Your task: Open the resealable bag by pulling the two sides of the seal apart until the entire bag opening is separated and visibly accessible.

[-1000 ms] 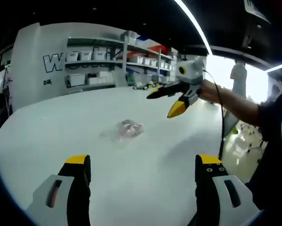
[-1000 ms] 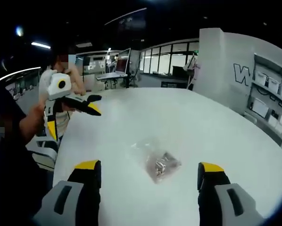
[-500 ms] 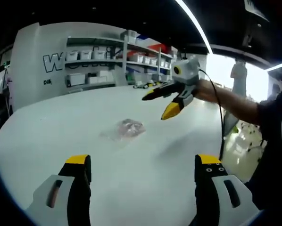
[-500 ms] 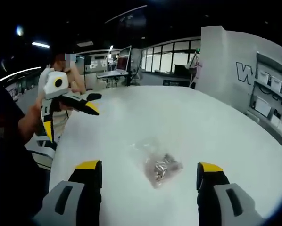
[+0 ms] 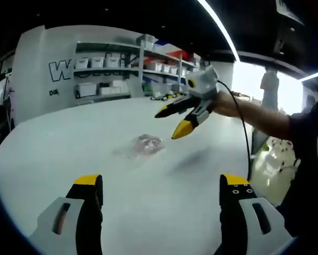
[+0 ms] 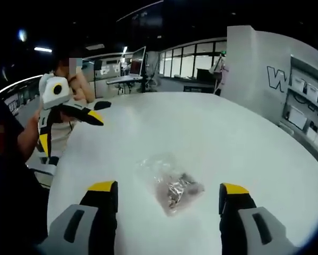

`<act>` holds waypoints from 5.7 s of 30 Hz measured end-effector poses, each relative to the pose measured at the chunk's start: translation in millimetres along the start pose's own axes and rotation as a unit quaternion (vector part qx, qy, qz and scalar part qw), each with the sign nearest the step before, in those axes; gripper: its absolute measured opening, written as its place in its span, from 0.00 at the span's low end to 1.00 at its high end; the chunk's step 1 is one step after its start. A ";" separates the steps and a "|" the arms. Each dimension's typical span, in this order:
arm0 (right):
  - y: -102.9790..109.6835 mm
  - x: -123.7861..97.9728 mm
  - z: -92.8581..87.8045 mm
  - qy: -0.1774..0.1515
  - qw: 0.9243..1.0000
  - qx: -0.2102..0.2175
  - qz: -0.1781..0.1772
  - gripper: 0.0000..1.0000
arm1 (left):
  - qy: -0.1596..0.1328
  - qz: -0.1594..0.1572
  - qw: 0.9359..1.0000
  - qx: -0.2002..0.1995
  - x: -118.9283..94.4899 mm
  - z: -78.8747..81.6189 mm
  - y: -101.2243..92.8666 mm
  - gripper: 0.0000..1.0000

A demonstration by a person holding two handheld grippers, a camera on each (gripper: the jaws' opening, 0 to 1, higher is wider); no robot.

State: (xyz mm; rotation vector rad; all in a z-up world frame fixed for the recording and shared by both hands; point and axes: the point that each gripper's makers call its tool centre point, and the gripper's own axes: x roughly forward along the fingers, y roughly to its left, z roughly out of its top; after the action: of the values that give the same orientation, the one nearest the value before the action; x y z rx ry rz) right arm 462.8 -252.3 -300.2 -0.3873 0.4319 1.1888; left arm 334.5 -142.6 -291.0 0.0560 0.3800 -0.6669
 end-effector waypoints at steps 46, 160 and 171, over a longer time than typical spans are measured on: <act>2.7 41.4 -6.2 0.037 0.999 -0.029 0.017 0.60 | 0.003 0.004 1.000 -0.002 2.3 -4.2 7.9 0.89; 2.9 33.5 3.5 -0.089 0.978 0.182 0.052 0.00 | 0.011 0.006 1.000 -0.004 7.6 -8.6 12.0 0.85; 8.6 24.9 1.2 -0.134 0.947 0.279 0.087 0.00 | 0.010 0.002 1.000 -0.004 11.7 -8.3 13.4 0.85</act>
State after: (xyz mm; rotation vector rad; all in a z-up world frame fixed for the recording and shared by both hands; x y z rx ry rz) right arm 462.6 -229.0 -312.5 0.3070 0.5493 1.2111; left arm 348.4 -137.5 -303.9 0.0556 0.4010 -0.6611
